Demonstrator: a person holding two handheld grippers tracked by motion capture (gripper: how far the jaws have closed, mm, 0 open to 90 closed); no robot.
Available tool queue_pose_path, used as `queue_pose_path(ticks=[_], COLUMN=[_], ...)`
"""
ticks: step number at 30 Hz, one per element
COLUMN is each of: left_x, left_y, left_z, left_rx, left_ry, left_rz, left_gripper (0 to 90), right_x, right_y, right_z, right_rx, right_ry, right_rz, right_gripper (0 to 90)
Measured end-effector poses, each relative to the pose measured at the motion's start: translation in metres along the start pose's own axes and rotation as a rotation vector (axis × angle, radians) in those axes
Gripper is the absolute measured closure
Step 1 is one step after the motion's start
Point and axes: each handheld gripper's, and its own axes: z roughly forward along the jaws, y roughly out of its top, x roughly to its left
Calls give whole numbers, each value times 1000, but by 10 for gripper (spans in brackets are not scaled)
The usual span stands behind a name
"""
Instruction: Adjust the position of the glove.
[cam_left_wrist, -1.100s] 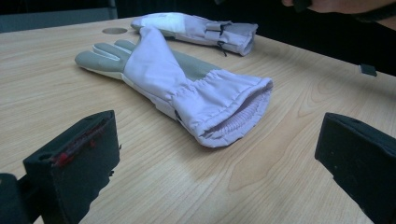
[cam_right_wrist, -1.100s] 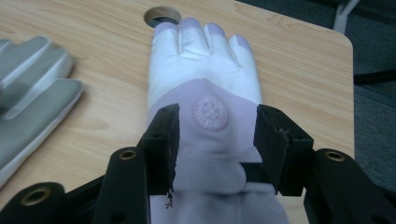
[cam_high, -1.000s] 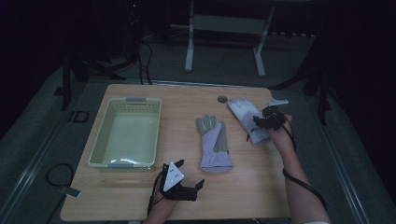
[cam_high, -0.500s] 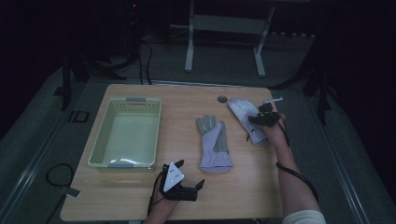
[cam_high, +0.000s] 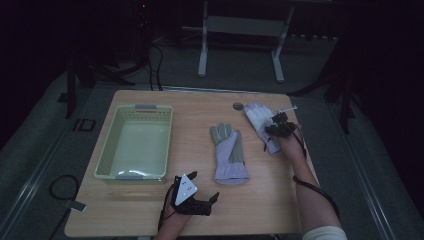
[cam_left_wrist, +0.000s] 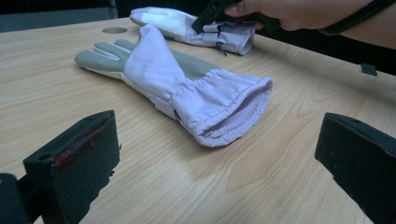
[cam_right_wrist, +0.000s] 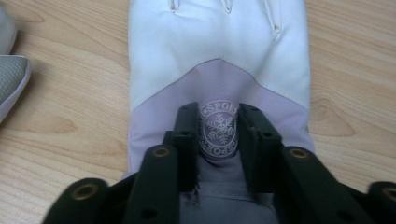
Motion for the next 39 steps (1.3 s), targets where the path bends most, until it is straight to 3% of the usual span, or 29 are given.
queue_pose_path(ticks=[5,8,14,20,21,22,23,26,27,31,33,38,39], left_x=[0,0,0,0,0,0,0,0,0,0,0,0,0], left_y=[0,0,0,0,0,0,0,0,0,0,0,0,0], left_z=[0,0,0,0,0,0,0,0,0,0,0,0,0], left_rx=[0,0,1,2,2,1,1,3,3,4,3,5,5], left_ry=[0,-1,-1,1,1,3,2,0,0,1,0,-1,0], left_rz=[2,2,1,0,0,1,2,3,2,3,1,3,6], left_gripper=[0,0,0,0,0,0,0,0,0,0,0,0,0], right_x=[3,4,5,12,12,12,12,14,16,20,29,39,45], right_y=[-2,-2,-2,-19,-19,-27,-29,-36,-44,-54,-67,-79,-92], right_z=[-4,-7,-36,-82,-82,-95,-99,-109,-123,-139,-150,-153,-152], right_rx=[-15,-13,-80,-191,-191,-217,-221,-223,-231,-257,-269,-257,-248], right_ry=[-33,-48,-66,-78,-78,-66,-64,-79,-100,-109,-102,-95,-81], right_rz=[101,114,194,276,276,317,328,314,302,314,327,330,360], right_gripper=[766,773,789,789,789,789,789,789,789,789,789,789,788])
